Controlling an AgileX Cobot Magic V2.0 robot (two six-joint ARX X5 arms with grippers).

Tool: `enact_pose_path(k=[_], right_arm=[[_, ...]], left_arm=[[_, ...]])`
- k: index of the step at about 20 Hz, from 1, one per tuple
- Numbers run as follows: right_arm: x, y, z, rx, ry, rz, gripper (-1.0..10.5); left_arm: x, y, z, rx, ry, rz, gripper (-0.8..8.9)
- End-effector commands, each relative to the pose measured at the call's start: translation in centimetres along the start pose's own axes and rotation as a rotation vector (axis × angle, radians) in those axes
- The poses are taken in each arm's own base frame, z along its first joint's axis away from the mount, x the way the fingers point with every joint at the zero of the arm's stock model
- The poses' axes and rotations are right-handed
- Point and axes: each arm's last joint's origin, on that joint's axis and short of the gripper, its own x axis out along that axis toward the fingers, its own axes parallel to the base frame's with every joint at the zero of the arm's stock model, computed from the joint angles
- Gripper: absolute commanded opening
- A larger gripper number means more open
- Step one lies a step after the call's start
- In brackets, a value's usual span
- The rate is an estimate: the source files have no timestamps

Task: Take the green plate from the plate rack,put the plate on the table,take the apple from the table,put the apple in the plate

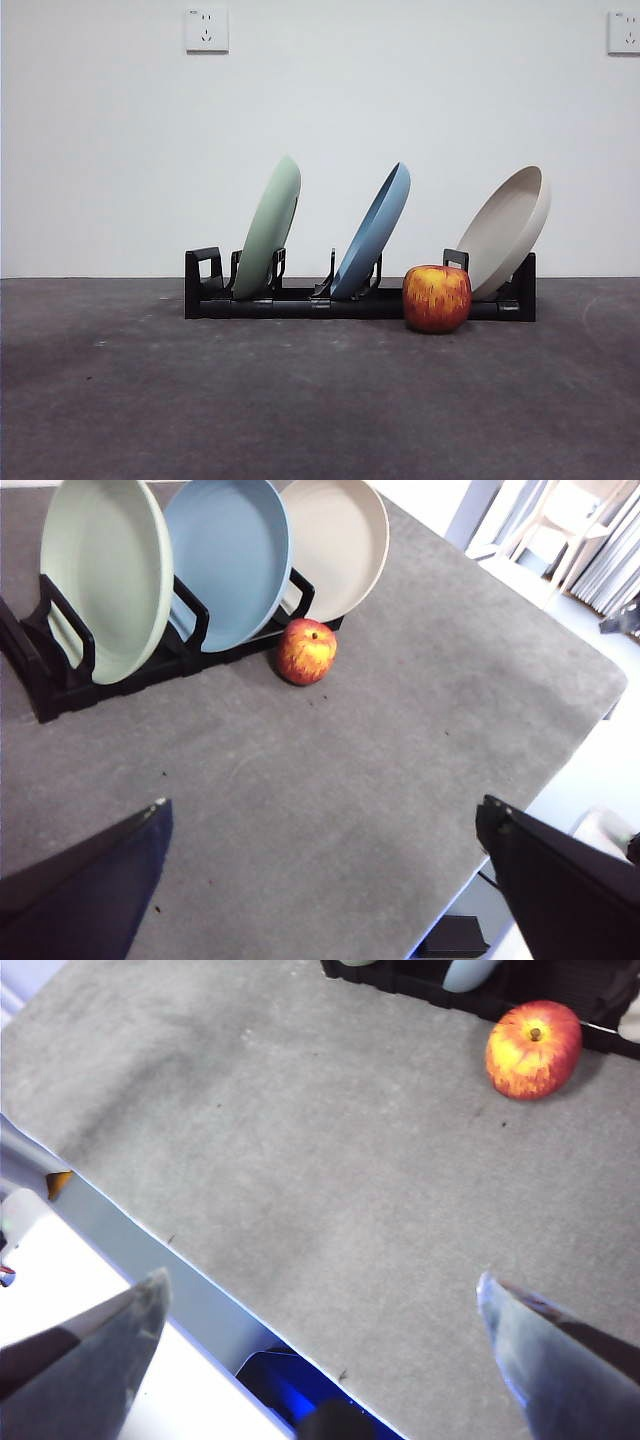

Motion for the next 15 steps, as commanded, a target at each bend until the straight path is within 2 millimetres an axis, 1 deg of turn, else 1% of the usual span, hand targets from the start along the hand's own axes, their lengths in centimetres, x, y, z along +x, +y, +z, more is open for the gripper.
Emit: enact_pose_path(k=[1,4,7,9,12,15], right_arm=[[-0.1,0.1,0.1,-0.001,-0.005,0.0,5.8],[-0.1,0.1,0.1,-0.001,-0.005,0.001,5.8],[-0.1,0.1,0.1,0.007,-0.005,0.0,5.8],[-0.1,0.1,0.1,0.007,-0.005,0.0,5.7],[-0.1,0.1,0.1,0.007,-0.005,0.001,5.7],[-0.1,0.1,0.1,0.008,-0.005,0.001,5.7]], left_arm=[[-0.1,0.0,0.8,0.033,-0.024,-0.003,5.39],[0.8,0.4,2.8,0.036,-0.069,-0.008,5.39],[2.7,0.8,5.1,0.061,-0.071,-0.008,5.39],[4.9,1.1,6.6,0.085,-0.061,-0.004,5.39],[8.9,1.7,8.4,0.114,-0.045,-0.004,5.39],[13.3,3.3,9.8,0.112,-0.018,0.031,5.39]])
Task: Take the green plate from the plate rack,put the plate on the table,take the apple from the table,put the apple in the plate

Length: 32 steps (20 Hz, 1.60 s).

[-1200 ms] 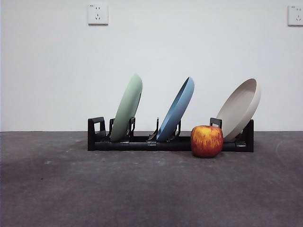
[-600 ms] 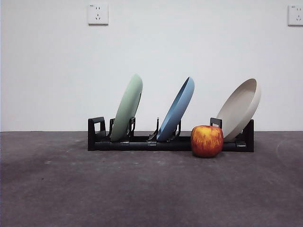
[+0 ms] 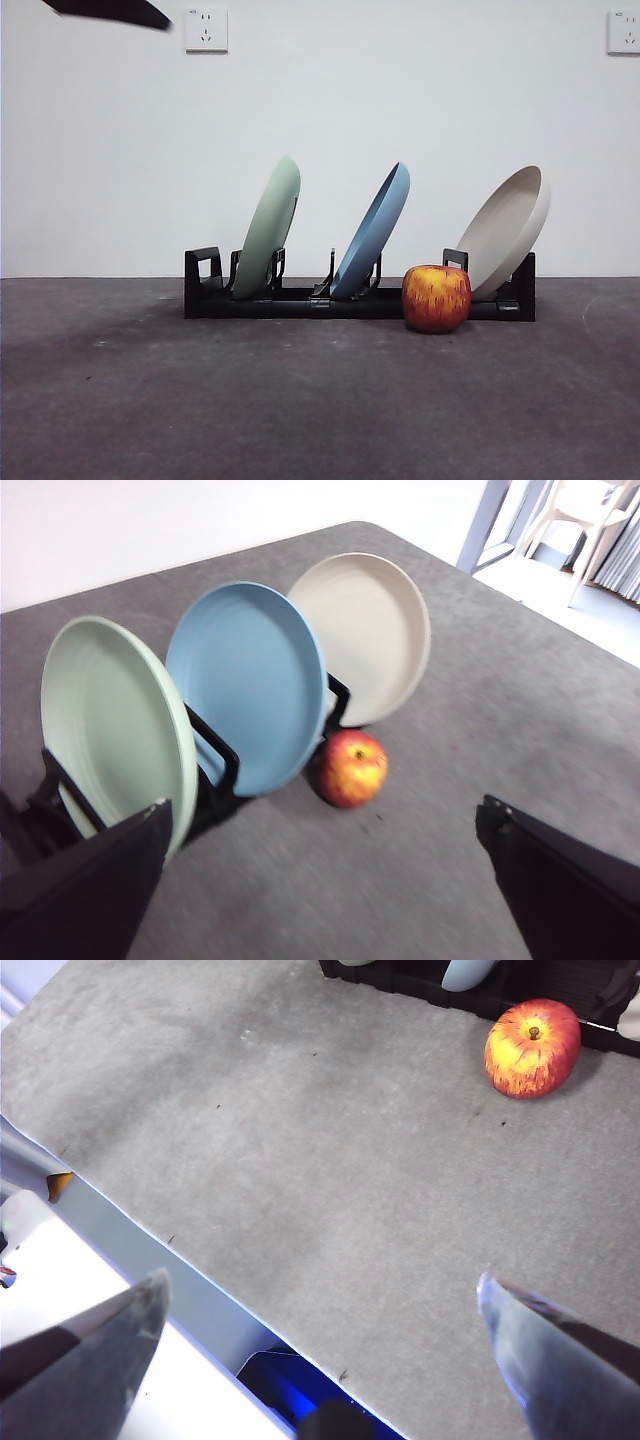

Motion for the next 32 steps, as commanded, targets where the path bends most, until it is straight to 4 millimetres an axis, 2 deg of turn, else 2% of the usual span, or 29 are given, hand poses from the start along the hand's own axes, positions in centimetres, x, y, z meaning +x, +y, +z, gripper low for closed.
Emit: enact_pose_path(k=[1,5,8,11,14,17,20,24,27,29,32], right_arm=[[-0.1,0.1,0.1,0.004,-0.005,0.001,5.7],[-0.1,0.1,0.1,0.01,-0.005,0.001,5.7],[-0.1,0.1,0.1,0.013,-0.005,0.001,5.7],[-0.1,0.1,0.1,0.013,-0.004,0.001,5.7],[-0.1,0.1,0.1,0.013,-0.004,0.001,5.7],[-0.1,0.1,0.1,0.013,-0.004,0.001,5.7],[-0.1,0.1,0.1,0.013,-0.005,0.001,5.7],[-0.1,0.1,0.1,0.012,-0.006,0.002,5.7],[-0.1,0.1,0.1,0.012,-0.006,0.002,5.7],[-0.1,0.1,0.1,0.012,-0.006,0.002,5.7],[-0.1,0.1,0.1,0.012,-0.005,0.002,5.7]], left_arm=[[3.3,1.5,0.3,-0.021,0.035,0.019,5.39],[9.1,4.4,1.0,-0.074,0.099,0.019,5.36],[12.7,6.2,0.8,-0.083,0.127,0.05,5.35],[15.6,7.4,0.3,-0.078,0.131,0.078,5.34],[17.3,8.0,-0.5,-0.069,0.115,0.083,5.32],[18.5,8.4,-1.5,-0.078,0.134,0.087,5.14],[19.0,8.4,-2.0,-0.082,0.151,0.087,4.27],[19.2,8.0,-2.0,-0.078,0.153,0.071,1.01],[19.2,8.0,-2.1,-0.084,0.163,0.063,0.79],[19.1,8.0,-2.2,-0.087,0.169,0.06,0.01],[19.1,8.0,-2.3,-0.09,0.175,0.057,-0.12]])
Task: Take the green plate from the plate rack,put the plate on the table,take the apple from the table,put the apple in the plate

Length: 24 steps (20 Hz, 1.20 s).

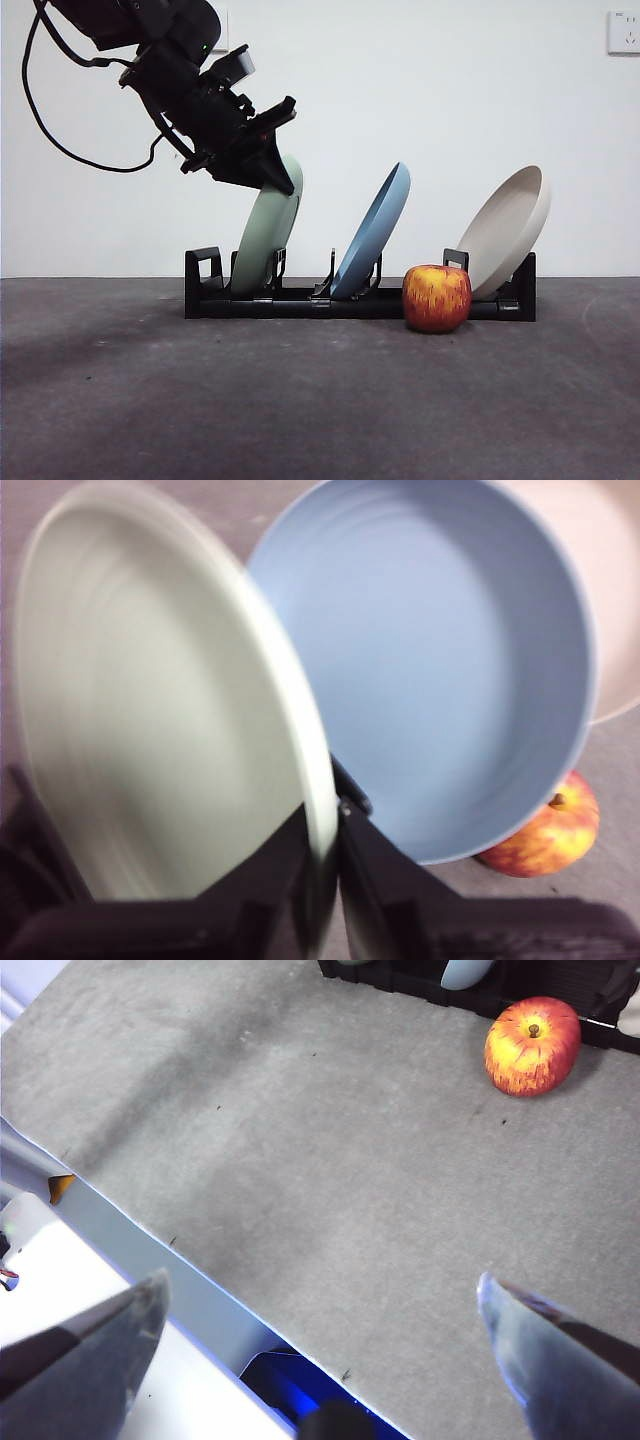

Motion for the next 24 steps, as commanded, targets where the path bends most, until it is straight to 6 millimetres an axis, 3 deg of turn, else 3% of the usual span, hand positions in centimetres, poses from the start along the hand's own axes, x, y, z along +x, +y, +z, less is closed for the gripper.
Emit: enact_pose_path(k=[1,7,11,15,18,21,24], right_arm=[[-0.1,0.1,0.1,0.001,-0.006,0.002,5.7],[-0.1,0.1,0.1,0.001,-0.006,0.002,5.7],[-0.1,0.1,0.1,0.001,-0.006,0.002,5.7],[-0.1,0.1,0.1,0.002,-0.006,0.002,5.7],[-0.1,0.1,0.1,0.002,-0.006,0.002,5.7],[-0.1,0.1,0.1,0.001,-0.008,0.002,5.7],[-0.1,0.1,0.1,0.001,-0.009,0.001,5.7]], left_arm=[[0.1,-0.1,-0.1,-0.001,0.005,-0.014,-0.12],[-1.4,-0.7,1.0,-0.026,-0.035,-0.059,-0.09],[-4.4,-1.9,3.0,-0.002,-0.113,-0.059,-0.09],[-8.9,-3.8,4.6,0.022,-0.163,-0.065,-0.08],[-13.0,-6.7,4.7,0.115,-0.12,-0.08,-0.08],[-16.3,-10.3,3.6,0.258,-0.011,0.037,-0.08],[-17.0,-14.2,1.7,0.396,0.143,0.122,-0.08]])
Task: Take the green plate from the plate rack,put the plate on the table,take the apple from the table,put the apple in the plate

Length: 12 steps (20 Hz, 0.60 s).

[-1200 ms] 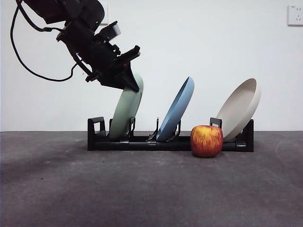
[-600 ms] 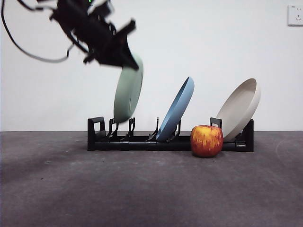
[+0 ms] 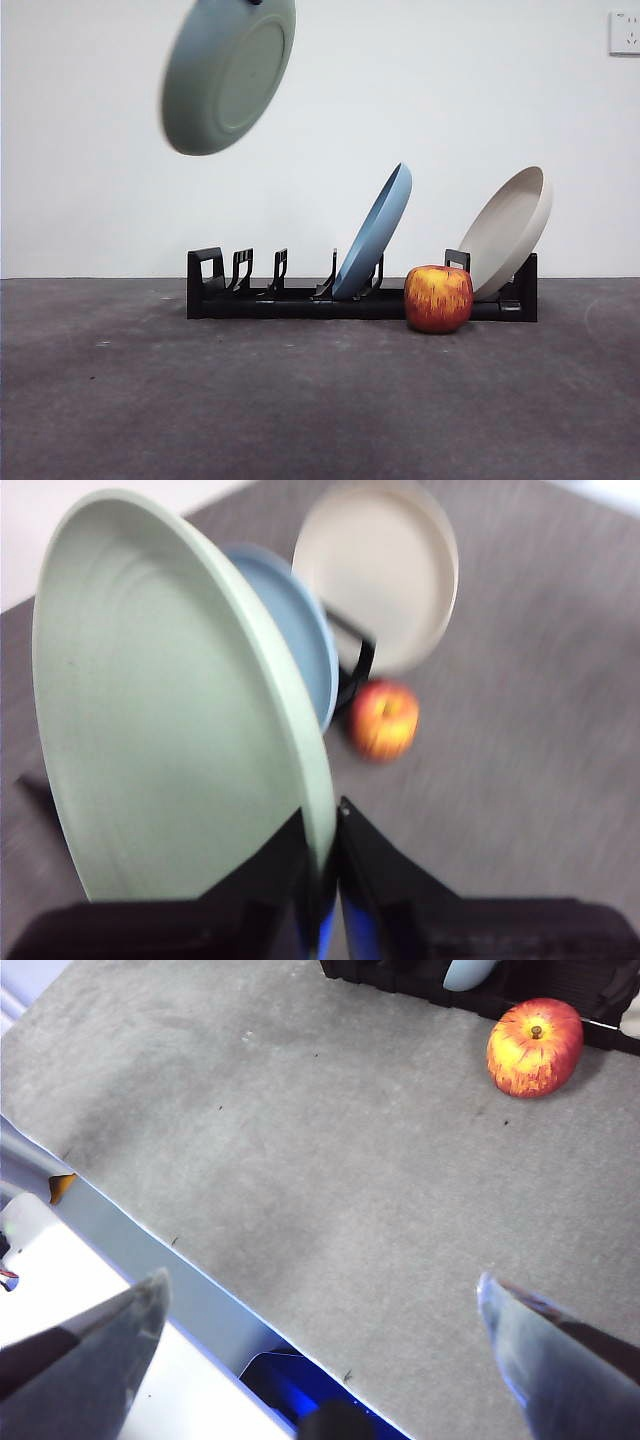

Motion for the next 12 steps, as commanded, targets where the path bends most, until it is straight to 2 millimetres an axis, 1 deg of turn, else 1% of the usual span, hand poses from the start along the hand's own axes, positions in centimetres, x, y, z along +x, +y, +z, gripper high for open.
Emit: enact_pose_path(k=[1,3,4,6,8,11,12], right_arm=[[-0.1,0.1,0.1,0.001,-0.008,0.002,5.7],[-0.1,0.1,0.1,0.001,-0.008,0.002,5.7],[-0.1,0.1,0.1,0.001,-0.008,0.002,5.7],[-0.1,0.1,0.1,0.001,-0.008,0.002,5.7],[-0.1,0.1,0.1,0.001,-0.008,0.002,5.7],[-0.1,0.1,0.1,0.009,-0.008,0.002,5.7],[-0.1,0.1,0.1,0.009,-0.008,0.002,5.7]], left_arm=[[0.4,-2.8,-0.7,0.157,0.125,0.029,-0.08],[0.8,-5.4,-1.4,0.25,0.216,0.064,-0.07],[1.3,-6.9,-1.7,0.299,0.241,0.072,-0.07],[2.3,-9.3,-2.8,0.377,0.282,0.094,-0.07],[3.9,-11.1,-4.6,0.437,0.33,0.085,-0.07],[6.3,-13.0,-7.8,0.48,0.338,0.059,-0.07],[7.0,-13.5,-8.9,0.499,0.334,0.078,-0.07]])
